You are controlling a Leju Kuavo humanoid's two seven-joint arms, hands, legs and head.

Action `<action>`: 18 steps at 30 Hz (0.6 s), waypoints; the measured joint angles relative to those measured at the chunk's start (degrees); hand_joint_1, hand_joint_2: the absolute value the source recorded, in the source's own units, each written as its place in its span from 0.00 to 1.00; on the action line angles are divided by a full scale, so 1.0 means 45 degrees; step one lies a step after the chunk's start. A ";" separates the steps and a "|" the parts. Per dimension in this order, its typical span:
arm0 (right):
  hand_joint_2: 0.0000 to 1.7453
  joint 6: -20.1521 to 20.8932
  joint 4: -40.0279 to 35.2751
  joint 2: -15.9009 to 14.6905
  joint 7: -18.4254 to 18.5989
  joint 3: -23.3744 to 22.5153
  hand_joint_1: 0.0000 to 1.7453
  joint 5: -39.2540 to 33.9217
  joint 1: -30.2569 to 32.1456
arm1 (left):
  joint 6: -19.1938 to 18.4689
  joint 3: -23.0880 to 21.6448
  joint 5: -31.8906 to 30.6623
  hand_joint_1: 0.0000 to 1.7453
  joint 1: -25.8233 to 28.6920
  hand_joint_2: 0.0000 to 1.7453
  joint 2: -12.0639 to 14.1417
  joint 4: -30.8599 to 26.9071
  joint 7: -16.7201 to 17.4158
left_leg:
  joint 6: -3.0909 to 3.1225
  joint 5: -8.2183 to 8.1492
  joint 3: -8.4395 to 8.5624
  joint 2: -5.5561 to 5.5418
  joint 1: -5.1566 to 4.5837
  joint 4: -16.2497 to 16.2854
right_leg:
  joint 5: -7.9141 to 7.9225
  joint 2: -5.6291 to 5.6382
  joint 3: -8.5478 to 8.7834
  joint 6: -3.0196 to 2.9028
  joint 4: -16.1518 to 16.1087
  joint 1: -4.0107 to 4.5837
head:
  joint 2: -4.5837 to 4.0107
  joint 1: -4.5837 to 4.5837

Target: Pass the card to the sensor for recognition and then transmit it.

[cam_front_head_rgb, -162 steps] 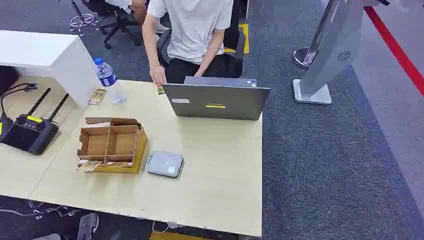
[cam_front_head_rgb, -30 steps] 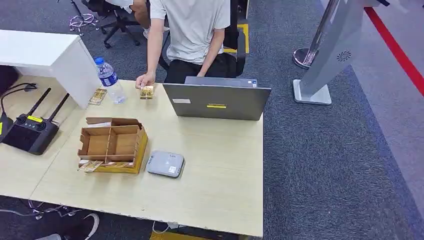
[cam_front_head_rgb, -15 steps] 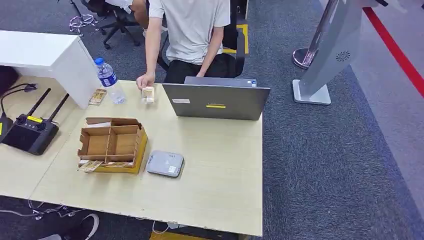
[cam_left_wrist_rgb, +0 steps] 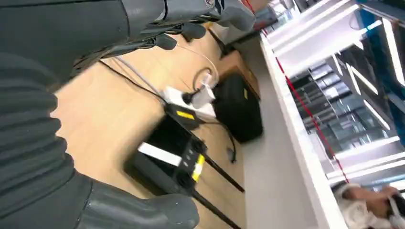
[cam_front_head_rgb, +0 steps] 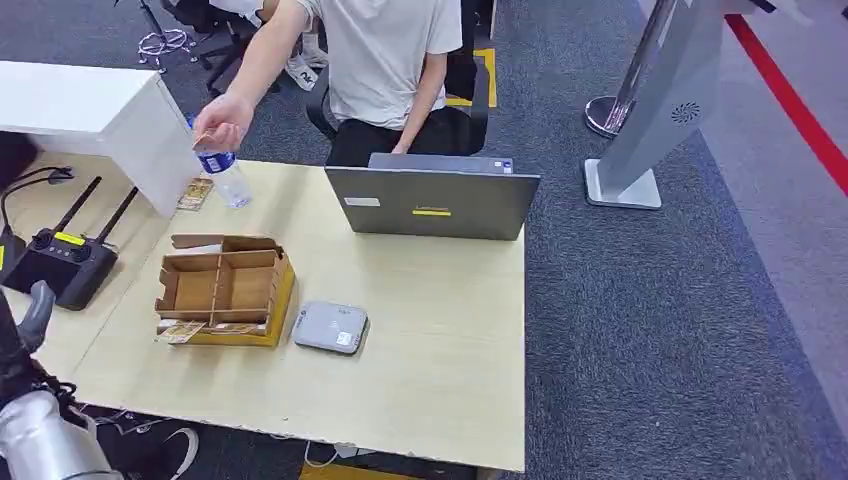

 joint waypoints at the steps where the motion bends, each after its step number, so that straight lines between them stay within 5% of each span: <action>1: 0.00 0.0024 0.0000 0.0000 0.0015 0.0000 0.00 0.0053 0.0000 | 0.0005 -0.0267 -0.0695 0.00 -0.0202 1.00 0.0024 0.0000 0.0355 | -0.0001 0.0001 0.0001 0.0001 0.0000 0.0001 | 0.0002 0.0002 -0.0002 -0.0001 0.0000 0.0000 | 0.0000 0.0000; 14: 0.00 0.0068 0.0029 0.0053 0.0155 -0.0005 0.00 0.0364 -0.0070 | 0.0102 -0.4056 -0.4371 0.00 -0.2426 1.00 0.0364 0.0292 0.2141 | 0.0005 0.0017 -0.0014 0.0003 0.0000 0.0007 | 0.0022 0.0007 -0.0019 -0.0006 0.0000 0.0000 | 0.0000 0.0000; 15: 0.00 0.0073 0.0039 0.0063 0.0165 -0.0005 0.00 0.0369 -0.0075 | 0.0107 -0.4381 -0.4477 1.00 -0.2607 1.00 0.0403 0.0360 0.2165 | 0.0004 0.0017 -0.0015 0.0002 0.0000 0.0007 | 0.0024 0.0007 -0.0020 -0.0008 0.0000 0.0000 | 0.0000 0.0000; 18: 0.00 0.0073 0.0058 0.0087 0.0194 -0.0010 0.00 0.0398 -0.0103 | 0.0146 -0.5286 -0.5309 1.00 -0.3163 1.00 0.0499 0.0578 0.2582 | 0.0004 0.0018 -0.0017 0.0003 -0.0001 0.0007 | 0.0027 0.0008 -0.0020 -0.0012 0.0001 0.0000 | 0.0000 0.0000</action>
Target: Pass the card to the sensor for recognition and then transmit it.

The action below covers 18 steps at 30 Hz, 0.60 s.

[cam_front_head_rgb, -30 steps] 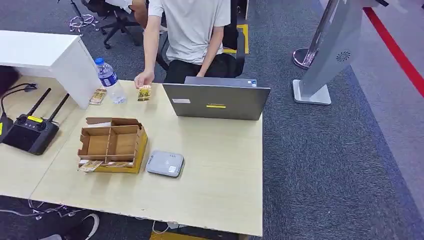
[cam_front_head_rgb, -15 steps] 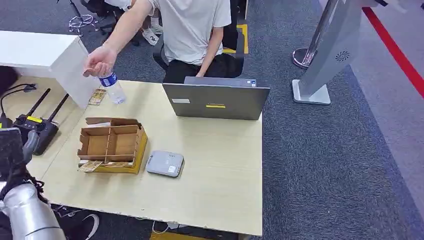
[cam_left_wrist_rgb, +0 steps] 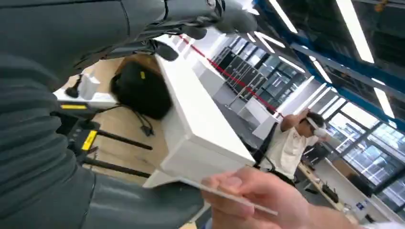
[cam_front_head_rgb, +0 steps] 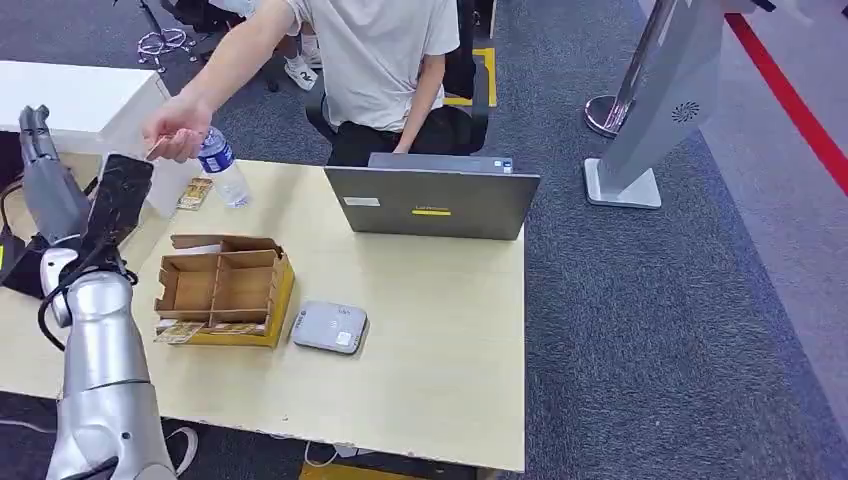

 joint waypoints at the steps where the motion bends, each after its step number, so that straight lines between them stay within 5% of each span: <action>1: 0.00 0.0000 0.0000 0.0010 0.0025 0.0000 0.00 0.0000 -0.0012 | 0.0010 -0.0251 -0.0310 1.00 -0.0189 1.00 0.0020 0.0069 0.0133 | 0.0000 0.0000 0.0001 0.0005 0.0000 0.0001 | 0.0001 0.0005 -0.0005 0.0000 0.0000 0.0000 | 0.0000 0.0000; 18: 0.00 0.0019 0.0053 0.0092 0.0253 -0.0107 0.00 0.0248 -0.0072 | 0.0194 -0.5108 -0.4127 1.00 -0.3347 1.00 0.0244 0.1516 0.2017 | 0.0010 0.0011 -0.0019 0.0014 -0.0002 0.0008 | 0.0020 0.0012 -0.0023 0.0000 0.0003 -0.0001 | 0.0000 0.0000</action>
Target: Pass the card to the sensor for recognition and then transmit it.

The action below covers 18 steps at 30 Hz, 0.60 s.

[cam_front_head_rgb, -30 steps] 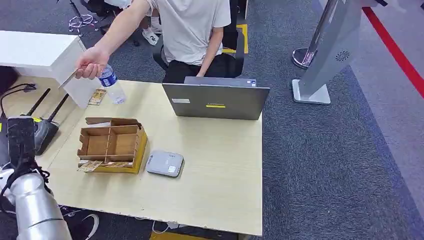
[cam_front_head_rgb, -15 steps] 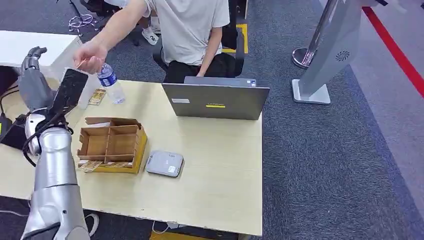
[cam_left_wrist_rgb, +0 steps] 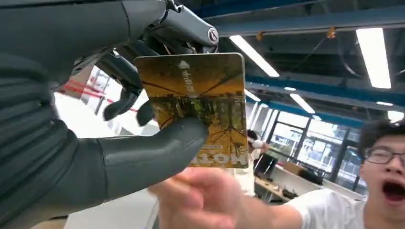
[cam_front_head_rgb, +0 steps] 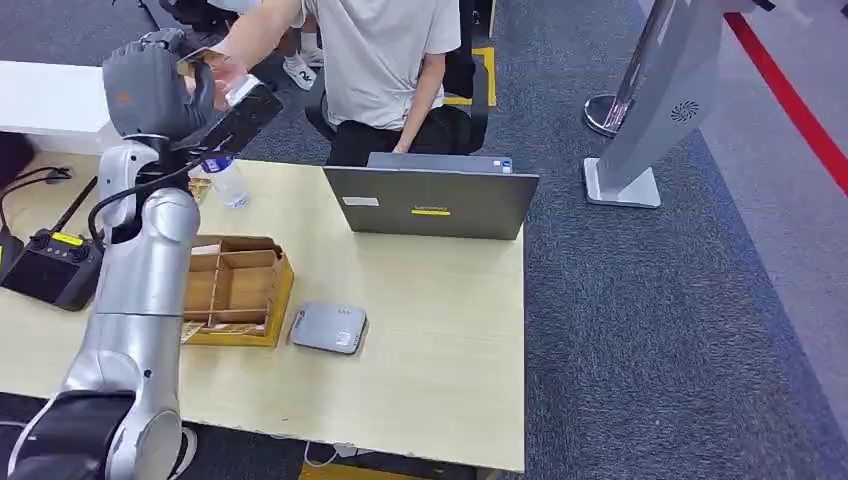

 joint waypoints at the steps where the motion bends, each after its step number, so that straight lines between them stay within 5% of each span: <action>1: 0.00 0.0000 0.0000 0.0000 0.0024 -0.0010 0.00 0.0010 -0.0005 | 0.0048 -0.0332 -0.0217 1.00 -0.0173 1.00 0.0000 0.0092 0.0111 | 0.0000 0.0000 -0.0001 -0.0001 0.0000 0.0000 | 0.0000 0.0000 0.0000 0.0000 0.0000 0.0000 | 0.0000 0.0000; 10: 0.00 0.0019 0.0000 0.0053 0.0160 -0.0219 0.00 0.0199 -0.0021 | 0.0665 -0.3091 -0.2398 1.00 -0.1410 1.00 0.0024 0.0510 0.1204 | 0.0000 0.0000 -0.0015 -0.0006 0.0000 0.0001 | 0.0001 -0.0006 0.0000 0.0001 0.0002 0.0000 | 0.0000 0.0005; 18: 0.00 -0.0112 0.0000 0.0053 -0.0068 -0.0607 0.00 -0.0122 0.0033 | 0.0020 -0.4510 -0.2617 1.00 -0.0218 1.00 0.0247 -0.1286 0.1452 | 0.0001 -0.0001 -0.0024 -0.0010 0.0001 -0.0003 | -0.0001 -0.0011 -0.0004 0.0001 0.0003 0.0000 | 0.0000 -0.0009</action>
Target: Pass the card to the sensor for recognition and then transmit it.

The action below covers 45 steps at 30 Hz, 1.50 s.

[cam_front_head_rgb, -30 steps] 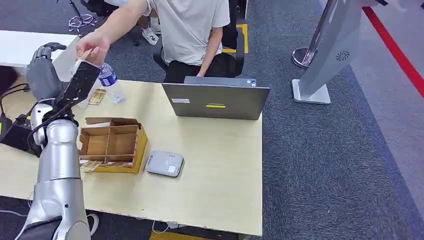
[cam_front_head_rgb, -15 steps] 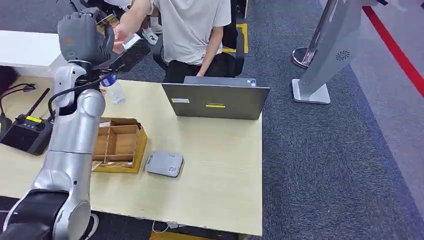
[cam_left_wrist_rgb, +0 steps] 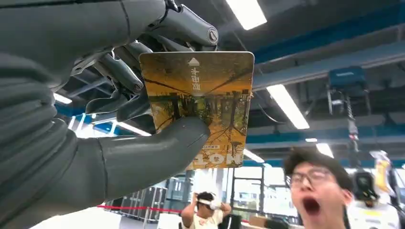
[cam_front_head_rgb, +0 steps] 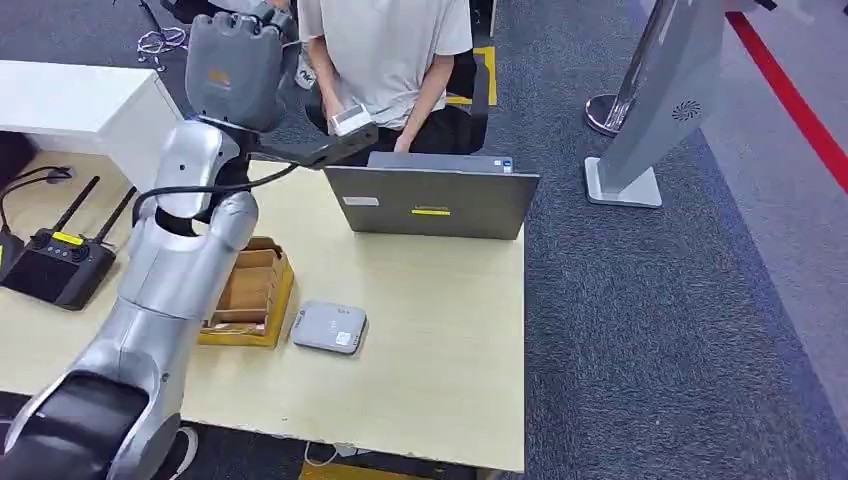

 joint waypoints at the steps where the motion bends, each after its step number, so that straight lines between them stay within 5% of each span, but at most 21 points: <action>1: 0.00 -0.0010 0.0000 0.0000 -0.0029 -0.0039 0.00 -0.0067 0.0021 | -0.0107 -0.0179 0.0000 1.00 0.0271 1.00 0.0078 -0.0292 0.0019 | 0.0000 0.0000 -0.0005 -0.0001 0.0002 0.0000 | 0.0000 -0.0002 -0.0003 0.0000 0.0000 0.0001 | 0.0000 0.0009; 18: 0.00 -0.0427 -0.0005 0.0000 -0.0476 -0.1132 0.00 -0.0986 0.0207 | -0.0939 -0.2637 -0.0976 1.00 0.6222 1.00 0.1486 -0.3951 0.0680 | 0.0002 -0.0003 -0.0032 -0.0004 -0.0002 -0.0002 | -0.0013 -0.0004 -0.0033 0.0009 -0.0006 -0.0001 | 0.0000 0.0005; 25: 0.00 -0.0291 -0.0005 -0.0019 -0.0335 -0.1268 0.00 -0.0840 0.0218 | -0.2108 -0.3182 -0.1540 1.00 0.6853 1.00 0.1287 -0.2665 0.1360 | 0.0003 0.0000 -0.0038 -0.0003 -0.0001 -0.0002 | -0.0003 -0.0005 -0.0041 0.0007 -0.0008 0.0000 | 0.0000 0.0009; 45: 0.00 -0.0267 -0.0005 -0.0019 -0.0092 -0.1278 0.00 -0.0636 0.0241 | -0.2881 -0.3357 -0.2662 1.00 0.7262 1.00 0.1093 -0.0419 0.2540 | 0.0002 0.0001 -0.0046 -0.0004 -0.0001 -0.0002 | -0.0001 -0.0006 -0.0045 0.0003 -0.0007 0.0000 | 0.0000 0.0005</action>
